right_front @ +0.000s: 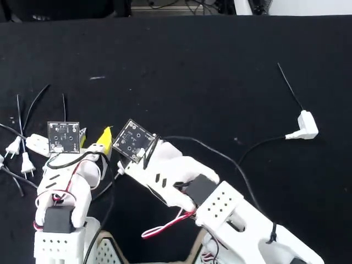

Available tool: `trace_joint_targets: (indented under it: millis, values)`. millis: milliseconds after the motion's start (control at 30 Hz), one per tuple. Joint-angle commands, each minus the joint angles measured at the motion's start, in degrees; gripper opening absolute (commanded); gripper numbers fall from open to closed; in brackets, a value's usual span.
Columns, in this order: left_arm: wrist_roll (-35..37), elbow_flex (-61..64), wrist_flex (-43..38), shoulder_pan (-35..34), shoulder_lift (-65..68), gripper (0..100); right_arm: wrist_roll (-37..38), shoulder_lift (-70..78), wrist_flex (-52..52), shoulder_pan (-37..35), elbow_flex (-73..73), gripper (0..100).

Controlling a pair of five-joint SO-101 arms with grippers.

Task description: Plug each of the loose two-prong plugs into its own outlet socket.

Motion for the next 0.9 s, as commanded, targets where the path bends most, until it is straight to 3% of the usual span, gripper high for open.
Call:
trace_joint_targets:
  millis: [0, 233, 567, 767, 867]
  values:
    - [-0.62, -0.31, -0.88, 1.01, 0.62, 20, -0.53, -1.1, 0.09, -1.05, -4.62, 1.0]
    - [-0.62, 0.84, -0.97, 0.84, 0.26, 20, -0.53, -1.1, 3.16, -0.88, -6.9, 1.0]
    - [-0.18, 0.31, -0.18, -6.99, 0.26, 20, -0.53, 0.4, 24.7, 2.9, -22.64, 1.0]
    - [-0.7, -2.15, 4.57, -7.08, 0.26, 20, -1.23, 13.67, 39.47, 4.48, -37.23, 1.0]
    - [-5.27, -4.53, 9.41, -7.08, 0.26, 20, -4.57, 22.73, 45.27, 4.66, -44.18, 1.0]
